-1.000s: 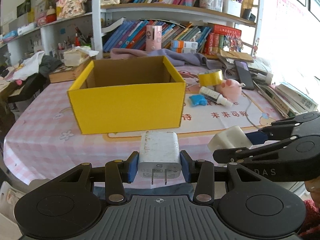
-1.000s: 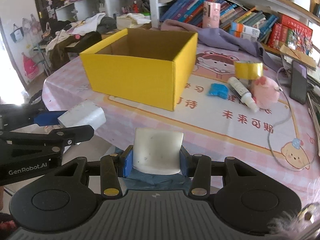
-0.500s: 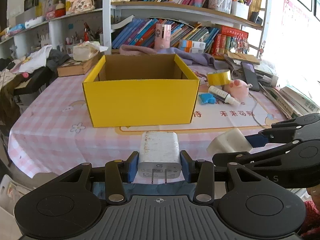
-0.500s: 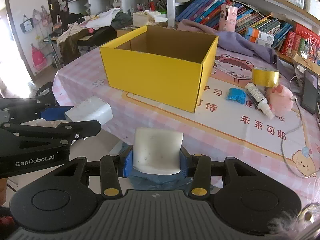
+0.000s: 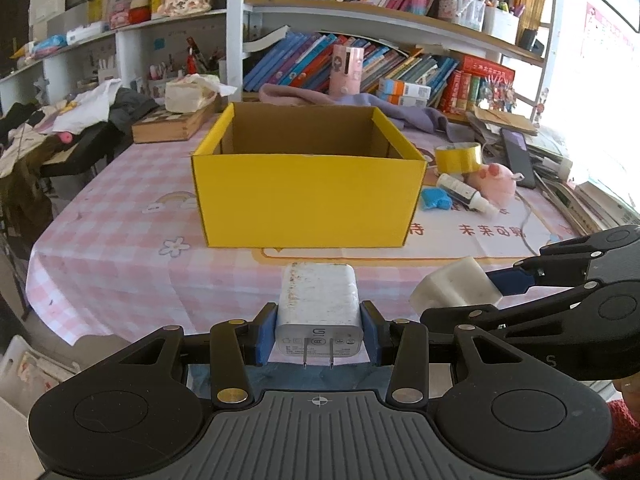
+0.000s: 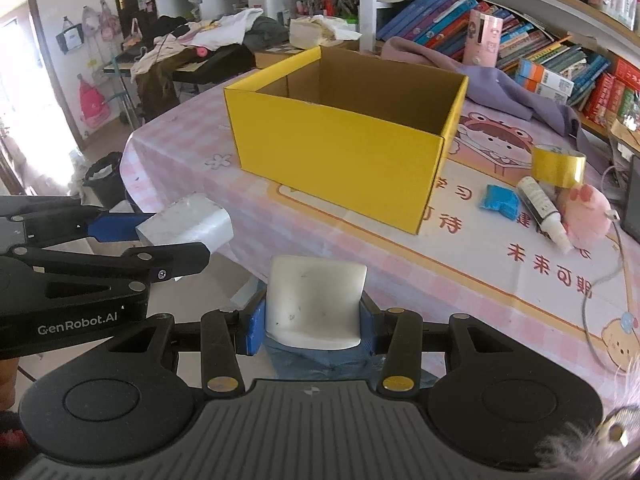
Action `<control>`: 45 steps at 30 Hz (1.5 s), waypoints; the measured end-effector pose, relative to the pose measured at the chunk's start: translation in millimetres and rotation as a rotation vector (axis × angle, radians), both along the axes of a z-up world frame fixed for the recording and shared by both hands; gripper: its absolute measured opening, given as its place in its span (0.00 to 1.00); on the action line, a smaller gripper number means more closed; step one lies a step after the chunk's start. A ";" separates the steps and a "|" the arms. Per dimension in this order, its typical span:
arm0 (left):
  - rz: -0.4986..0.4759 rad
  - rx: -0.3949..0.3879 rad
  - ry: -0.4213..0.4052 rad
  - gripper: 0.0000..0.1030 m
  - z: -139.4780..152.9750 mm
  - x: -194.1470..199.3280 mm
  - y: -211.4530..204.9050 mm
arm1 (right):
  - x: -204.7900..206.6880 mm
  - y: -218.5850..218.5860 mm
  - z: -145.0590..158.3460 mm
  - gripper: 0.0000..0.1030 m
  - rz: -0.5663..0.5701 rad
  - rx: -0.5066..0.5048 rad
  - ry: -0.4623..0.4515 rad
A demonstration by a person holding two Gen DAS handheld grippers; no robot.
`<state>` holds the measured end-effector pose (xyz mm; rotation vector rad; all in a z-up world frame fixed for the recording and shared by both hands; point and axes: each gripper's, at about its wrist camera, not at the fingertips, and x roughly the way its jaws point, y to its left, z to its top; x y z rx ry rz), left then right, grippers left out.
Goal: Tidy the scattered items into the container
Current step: 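Lift and carry the soap bar and charger over the yellow box with both tools, then lower both items into the box and open both tools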
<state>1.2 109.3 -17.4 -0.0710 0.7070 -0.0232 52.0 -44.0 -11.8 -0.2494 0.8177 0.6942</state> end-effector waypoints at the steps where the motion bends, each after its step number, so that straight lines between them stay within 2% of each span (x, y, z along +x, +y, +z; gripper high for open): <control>1: 0.004 0.000 0.002 0.41 -0.3 1.6 1.9 | 1.1 1.6 -0.1 0.41 0.004 0.001 -0.001; 6: 0.023 0.004 -0.007 0.41 0.3 11.4 8.8 | 10.7 10.7 -0.2 0.41 0.029 0.004 -0.011; 10: 0.026 0.019 -0.052 0.41 6.8 21.4 11.9 | 23.1 15.9 3.3 0.41 0.037 0.018 -0.034; 20: 0.023 0.074 -0.165 0.41 37.1 65.8 14.8 | 62.6 27.7 38.1 0.41 0.062 0.078 -0.227; 24: 0.016 0.095 -0.195 0.41 43.2 87.6 11.1 | 86.3 29.8 45.8 0.41 0.058 0.085 -0.257; 34: 0.042 0.100 -0.162 0.41 38.6 141.8 16.9 | 148.7 43.1 41.5 0.41 0.084 0.055 -0.237; 41: 0.040 0.122 -0.103 0.41 31.3 182.6 22.3 | 191.7 53.6 31.9 0.41 0.091 0.040 -0.191; 45: 0.011 0.149 -0.045 0.41 24.1 215.4 29.0 | 214.2 65.2 22.8 0.41 0.128 -0.009 -0.171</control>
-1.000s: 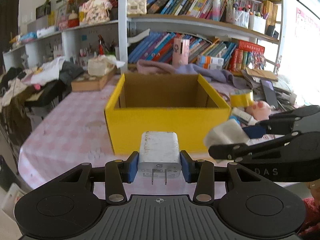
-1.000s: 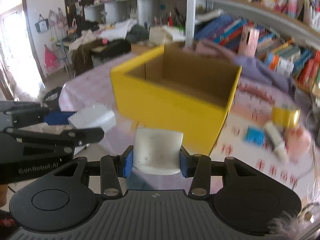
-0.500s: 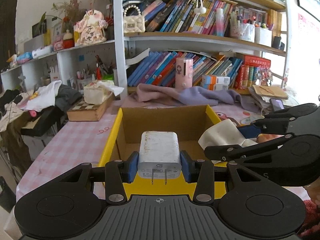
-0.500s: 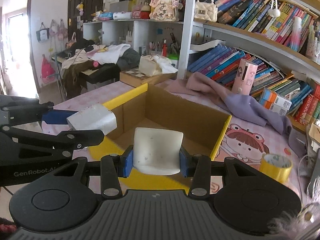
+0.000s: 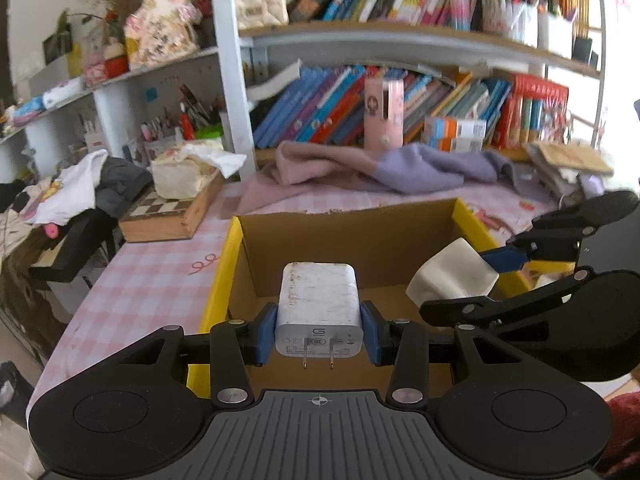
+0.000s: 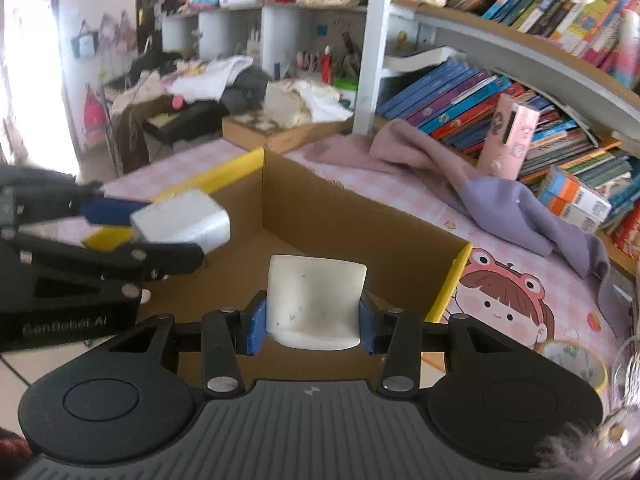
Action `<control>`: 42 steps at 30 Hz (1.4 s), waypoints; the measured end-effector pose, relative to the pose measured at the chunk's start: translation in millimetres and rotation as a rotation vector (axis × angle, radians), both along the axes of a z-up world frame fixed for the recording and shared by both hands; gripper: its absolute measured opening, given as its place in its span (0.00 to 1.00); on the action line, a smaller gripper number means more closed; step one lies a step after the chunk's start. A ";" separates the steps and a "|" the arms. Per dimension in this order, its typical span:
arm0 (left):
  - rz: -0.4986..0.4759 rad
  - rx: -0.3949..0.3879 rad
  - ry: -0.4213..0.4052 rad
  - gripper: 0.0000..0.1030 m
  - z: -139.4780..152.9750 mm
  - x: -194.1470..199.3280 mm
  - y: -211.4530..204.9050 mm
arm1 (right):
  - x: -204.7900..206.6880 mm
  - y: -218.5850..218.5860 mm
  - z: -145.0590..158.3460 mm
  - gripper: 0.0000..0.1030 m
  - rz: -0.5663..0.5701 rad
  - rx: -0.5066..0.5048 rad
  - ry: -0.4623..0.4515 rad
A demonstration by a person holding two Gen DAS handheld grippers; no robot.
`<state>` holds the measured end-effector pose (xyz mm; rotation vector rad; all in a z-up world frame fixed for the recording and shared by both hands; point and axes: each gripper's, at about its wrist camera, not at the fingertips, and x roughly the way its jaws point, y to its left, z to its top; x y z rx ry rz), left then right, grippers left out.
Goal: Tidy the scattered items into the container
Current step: 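Lower both items into the box and open both tools, then raise both open tools out of the yellow box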
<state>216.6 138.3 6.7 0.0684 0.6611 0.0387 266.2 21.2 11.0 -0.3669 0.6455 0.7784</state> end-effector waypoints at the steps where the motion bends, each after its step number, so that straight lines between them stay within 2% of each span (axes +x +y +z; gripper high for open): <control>1: -0.013 0.007 0.018 0.41 -2.2 8.3 1.0 | 6.3 4.2 -2.8 0.41 0.021 -0.025 -0.003; 7: -0.099 0.058 0.131 0.41 -22.6 52.1 5.1 | 39.1 27.7 -25.0 0.41 0.174 -0.206 -0.021; 12: -0.142 0.094 0.242 0.41 -42.6 72.3 5.0 | 52.1 40.7 -42.3 0.41 0.295 -0.328 0.018; 14: -0.179 0.110 0.251 0.41 -41.9 74.8 2.3 | 53.1 45.2 -48.3 0.41 0.328 -0.361 0.032; 16: -0.195 0.142 0.294 0.41 -45.4 78.9 -0.6 | 54.7 48.1 -50.5 0.41 0.349 -0.368 0.052; 21: -0.209 0.139 0.359 0.41 -49.6 83.1 -0.8 | 56.8 57.4 -56.1 0.41 0.388 -0.407 0.089; 25: -0.220 0.129 0.390 0.47 -50.5 88.1 -1.5 | 60.7 57.7 -56.2 0.42 0.395 -0.387 0.129; 27: -0.223 0.131 0.389 0.60 -49.6 87.9 -3.4 | 61.9 58.8 -54.9 0.45 0.396 -0.376 0.145; 29: -0.210 0.136 0.376 0.62 -48.6 85.6 -3.3 | 61.8 59.4 -53.5 0.55 0.388 -0.372 0.141; 30: -0.202 0.125 0.373 0.63 -48.2 84.9 -1.9 | 61.3 59.5 -53.3 0.55 0.384 -0.374 0.133; 35: -0.183 0.103 0.346 0.64 -45.7 82.1 1.2 | 60.8 58.1 -51.6 0.58 0.386 -0.349 0.134; 42: -0.169 0.158 0.353 0.64 -47.9 86.8 10.8 | 55.7 65.5 -50.4 0.56 0.394 -0.345 0.092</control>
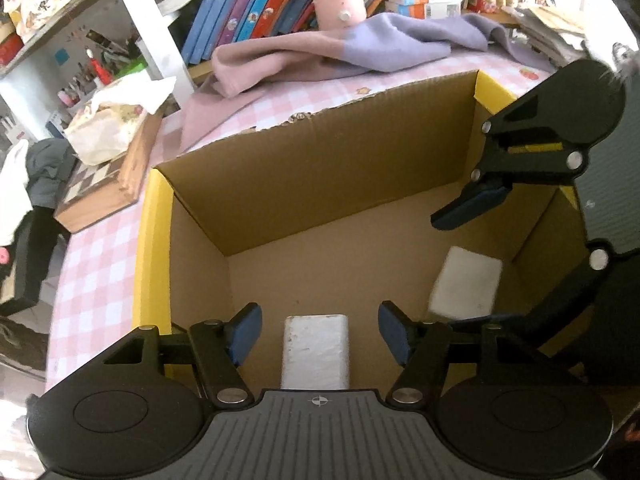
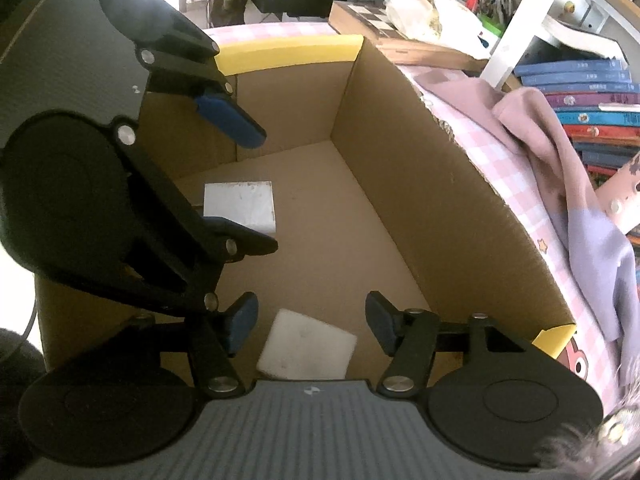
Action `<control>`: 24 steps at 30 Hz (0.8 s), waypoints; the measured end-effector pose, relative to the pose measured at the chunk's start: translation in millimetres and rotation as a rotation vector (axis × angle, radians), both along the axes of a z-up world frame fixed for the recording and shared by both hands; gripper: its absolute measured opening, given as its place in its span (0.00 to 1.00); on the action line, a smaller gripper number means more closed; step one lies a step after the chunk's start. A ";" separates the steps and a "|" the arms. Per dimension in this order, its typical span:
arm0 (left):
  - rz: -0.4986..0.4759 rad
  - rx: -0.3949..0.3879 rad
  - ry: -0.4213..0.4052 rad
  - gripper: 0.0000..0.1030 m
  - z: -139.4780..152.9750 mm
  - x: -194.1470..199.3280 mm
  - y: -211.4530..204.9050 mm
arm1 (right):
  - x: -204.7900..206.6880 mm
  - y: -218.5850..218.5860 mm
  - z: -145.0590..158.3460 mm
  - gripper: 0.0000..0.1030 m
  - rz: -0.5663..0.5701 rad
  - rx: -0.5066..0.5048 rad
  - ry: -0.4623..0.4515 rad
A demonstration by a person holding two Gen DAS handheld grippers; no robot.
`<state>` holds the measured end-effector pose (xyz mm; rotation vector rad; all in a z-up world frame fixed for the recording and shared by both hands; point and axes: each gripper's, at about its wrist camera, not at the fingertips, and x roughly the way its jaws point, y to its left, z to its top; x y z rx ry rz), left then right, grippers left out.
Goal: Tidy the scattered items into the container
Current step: 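Raise both open tools out of the yellow box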
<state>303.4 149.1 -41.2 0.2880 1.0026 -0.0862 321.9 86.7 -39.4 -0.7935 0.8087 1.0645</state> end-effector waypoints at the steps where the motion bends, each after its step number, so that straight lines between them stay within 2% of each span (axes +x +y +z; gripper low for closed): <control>1: -0.001 0.015 0.001 0.64 -1.0 0.7 2.0 | -2.1 2.7 0.5 0.56 0.008 0.006 -0.015; 4: 0.003 0.060 -0.001 0.65 -1.5 -0.8 4.8 | -8.5 9.7 1.3 0.59 0.042 0.021 -0.051; 6: 0.033 0.089 -0.025 0.74 1.4 -3.8 6.0 | -10.1 10.6 3.4 0.69 0.040 0.031 -0.061; 8: 0.062 0.073 -0.049 0.76 7.2 -7.2 9.0 | -10.1 7.8 7.4 0.86 0.019 0.056 -0.075; 10: 0.089 0.049 -0.067 0.81 14.1 -11.6 11.6 | -13.7 3.7 11.4 0.90 0.004 0.075 -0.125; 12: 0.105 0.025 -0.099 0.82 23.0 -17.9 11.1 | -16.5 -0.1 15.5 0.90 -0.009 0.084 -0.163; 18: 0.150 -0.019 -0.225 0.89 49.6 -43.0 5.3 | -17.4 -18.7 37.3 0.90 -0.078 0.163 -0.162; 24: 0.209 -0.055 -0.333 0.90 70.7 -74.3 4.6 | -30.6 -40.1 60.8 0.90 -0.173 0.257 -0.195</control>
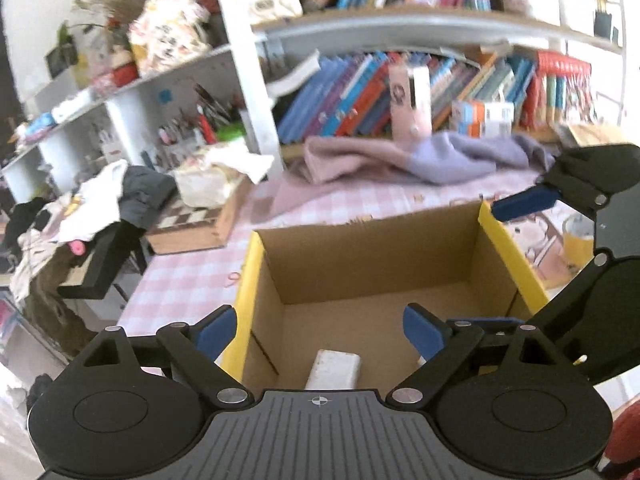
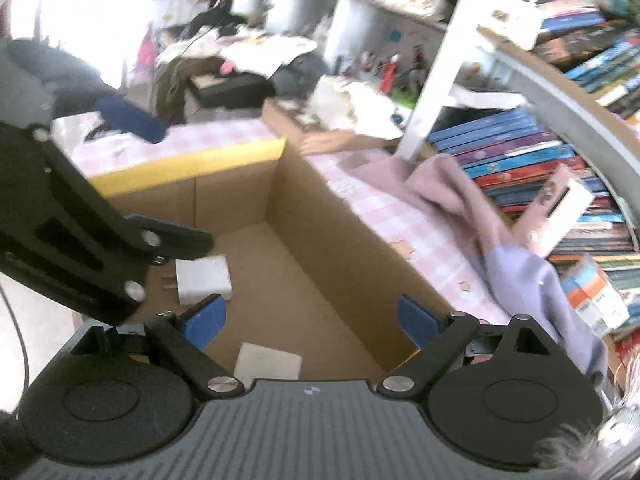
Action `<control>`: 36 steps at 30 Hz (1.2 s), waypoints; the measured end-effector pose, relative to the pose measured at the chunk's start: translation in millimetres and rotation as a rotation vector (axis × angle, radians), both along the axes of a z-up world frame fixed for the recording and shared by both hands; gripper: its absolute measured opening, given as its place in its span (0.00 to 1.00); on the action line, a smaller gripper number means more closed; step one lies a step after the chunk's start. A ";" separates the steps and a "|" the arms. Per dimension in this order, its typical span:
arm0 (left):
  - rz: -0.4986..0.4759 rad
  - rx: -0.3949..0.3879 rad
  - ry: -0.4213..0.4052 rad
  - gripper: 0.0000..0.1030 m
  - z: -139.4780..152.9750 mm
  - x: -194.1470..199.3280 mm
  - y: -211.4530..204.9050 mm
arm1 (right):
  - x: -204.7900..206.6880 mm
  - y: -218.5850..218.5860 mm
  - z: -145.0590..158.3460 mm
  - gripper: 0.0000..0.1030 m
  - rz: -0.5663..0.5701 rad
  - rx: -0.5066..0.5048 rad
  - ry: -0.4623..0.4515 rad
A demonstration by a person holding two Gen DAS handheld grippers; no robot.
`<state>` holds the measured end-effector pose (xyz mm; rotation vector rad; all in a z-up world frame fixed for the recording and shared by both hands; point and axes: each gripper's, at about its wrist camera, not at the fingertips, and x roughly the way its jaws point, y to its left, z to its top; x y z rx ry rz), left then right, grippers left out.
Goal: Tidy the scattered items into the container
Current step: 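Raise both open tools out of the yellow box, then move both tools back toward the blue packet and pink plush pig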
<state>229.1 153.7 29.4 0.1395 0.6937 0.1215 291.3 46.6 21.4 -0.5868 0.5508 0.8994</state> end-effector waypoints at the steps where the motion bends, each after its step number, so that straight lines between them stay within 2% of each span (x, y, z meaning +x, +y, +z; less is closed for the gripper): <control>1: 0.014 -0.006 -0.016 0.90 2.6 -5.8 0.5 | -4.2 -3.3 3.0 0.90 -0.013 0.018 -0.008; 9: 0.116 -0.060 -0.149 0.90 23.7 -56.6 4.8 | -44.9 -26.9 21.9 0.90 -0.093 0.165 -0.056; 14: 0.145 -0.053 -0.207 0.91 30.0 -90.2 4.5 | -73.6 -38.7 32.0 0.90 -0.142 0.256 -0.087; 18: 0.191 -0.084 -0.236 0.93 27.8 -121.0 9.5 | -96.1 -46.5 35.7 0.90 -0.194 0.315 -0.098; 21: 0.245 -0.132 -0.239 0.93 19.7 -144.7 13.2 | -115.0 -50.6 35.5 0.90 -0.227 0.349 -0.098; 24: 0.257 -0.163 -0.219 0.93 10.3 -164.3 14.1 | -137.7 -52.7 35.1 0.90 -0.242 0.366 -0.142; 29: 0.249 -0.158 -0.213 0.93 3.1 -192.7 13.6 | -171.6 -57.1 32.1 0.91 -0.275 0.374 -0.213; 36: 0.213 -0.130 -0.172 0.94 -14.0 -222.3 0.2 | -212.2 -67.0 15.6 0.91 -0.358 0.332 -0.191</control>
